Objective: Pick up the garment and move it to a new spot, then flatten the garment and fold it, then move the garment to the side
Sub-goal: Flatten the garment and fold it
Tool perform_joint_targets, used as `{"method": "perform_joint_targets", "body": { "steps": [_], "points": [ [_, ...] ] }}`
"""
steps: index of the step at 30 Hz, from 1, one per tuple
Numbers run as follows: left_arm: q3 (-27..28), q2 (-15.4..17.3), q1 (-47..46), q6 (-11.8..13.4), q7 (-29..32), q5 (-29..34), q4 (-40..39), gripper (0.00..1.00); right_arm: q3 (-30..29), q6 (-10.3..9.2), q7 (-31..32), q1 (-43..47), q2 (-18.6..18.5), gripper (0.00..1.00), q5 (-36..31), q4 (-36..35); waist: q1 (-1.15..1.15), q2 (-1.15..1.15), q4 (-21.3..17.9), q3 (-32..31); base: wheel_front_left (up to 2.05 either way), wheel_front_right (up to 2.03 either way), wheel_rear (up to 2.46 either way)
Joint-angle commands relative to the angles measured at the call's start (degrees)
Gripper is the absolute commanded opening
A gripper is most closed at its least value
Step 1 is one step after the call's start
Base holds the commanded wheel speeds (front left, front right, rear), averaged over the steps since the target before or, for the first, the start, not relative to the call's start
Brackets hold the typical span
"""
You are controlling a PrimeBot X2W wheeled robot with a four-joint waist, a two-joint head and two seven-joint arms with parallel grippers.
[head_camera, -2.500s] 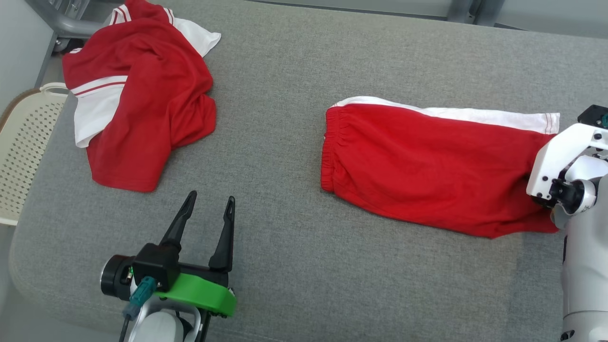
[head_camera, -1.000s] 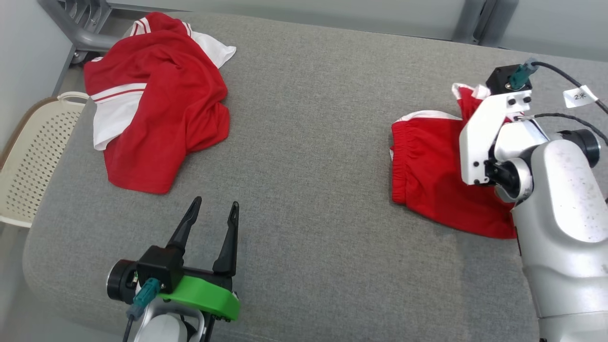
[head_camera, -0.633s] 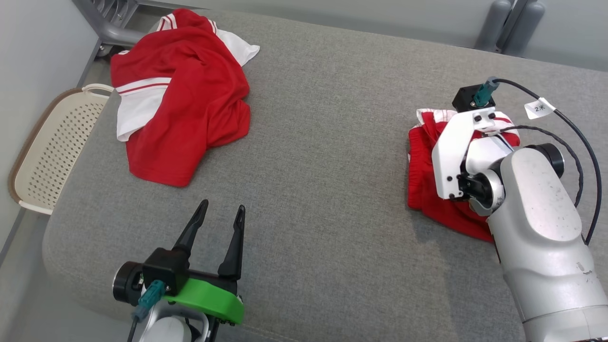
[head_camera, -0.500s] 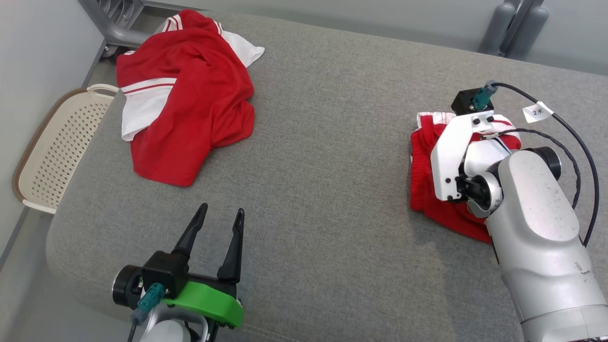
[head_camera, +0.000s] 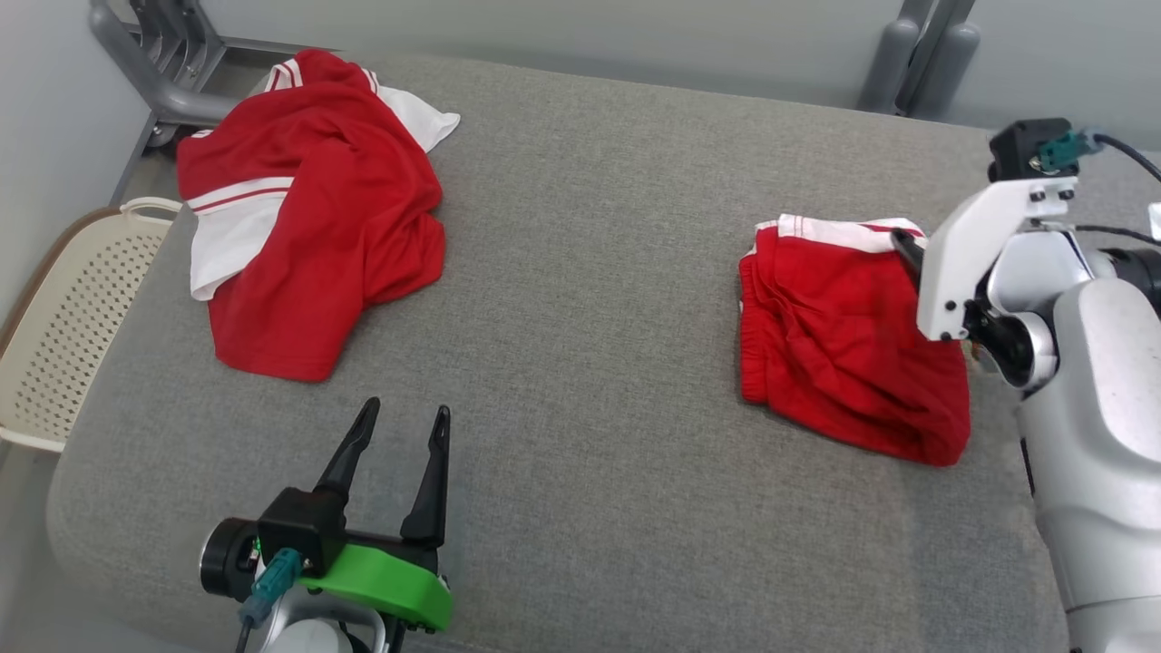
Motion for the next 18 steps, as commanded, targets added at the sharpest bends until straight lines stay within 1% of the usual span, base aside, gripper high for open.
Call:
{"method": "perform_joint_targets", "body": {
  "steps": [1, 3, 4, 5, 6, 10, 18],
  "points": [
    [0.29, 0.03, -0.16, -0.01, 0.01, 0.51, -0.27, 1.00, -0.63, -0.08, -1.32, 2.14, -0.94, 1.00, -1.01, 0.06, 0.00, 0.00, -1.11, -0.14, 0.00, 0.00, 0.00],
    [0.32, 0.03, -0.33, -0.02, 0.01, 0.46, -0.29, 1.00, -1.85, -0.07, -2.93, 3.95, -1.27, 1.00, -1.34, 0.34, 0.00, 0.00, -1.60, -0.07, 0.00, 0.00, 0.00],
    [0.39, 0.05, -0.42, -0.03, 0.01, 0.48, -0.30, 1.00, -2.09, -0.07, -3.66, 4.82, -1.36, 0.67, -1.47, 0.42, 0.00, 0.00, -1.80, -0.02, 0.00, 0.00, 0.00],
    [0.45, 0.05, -0.49, -0.03, 0.01, 0.44, -0.31, 1.00, -2.21, -0.07, -4.27, 5.80, -1.41, 0.19, -1.55, 0.57, 0.00, 0.00, -1.96, 0.08, 0.00, 0.00, 0.00],
    [0.51, 0.05, -0.54, -0.04, 0.01, 0.38, -0.30, 1.00, -2.09, -0.07, -4.84, 6.73, -1.29, 0.00, -1.44, 0.61, 0.00, 0.00, -2.11, 0.19, 0.00, 0.00, 0.00],
    [0.86, 0.05, -0.89, -0.05, 0.01, 0.42, -0.33, 1.00, -0.60, -0.07, -6.77, 9.25, -0.15, 0.00, 0.34, 0.79, 0.00, 0.00, -2.60, 0.72, 0.00, 0.00, 0.00],
    [0.95, 0.04, -1.13, -0.07, 0.01, -0.08, -0.75, 1.00, 3.22, -0.07, -7.03, 10.32, 1.23, 0.00, 2.12, 2.20, 0.00, 0.00, -2.20, 1.74, 0.00, 0.00, 0.00]
  ]
}}
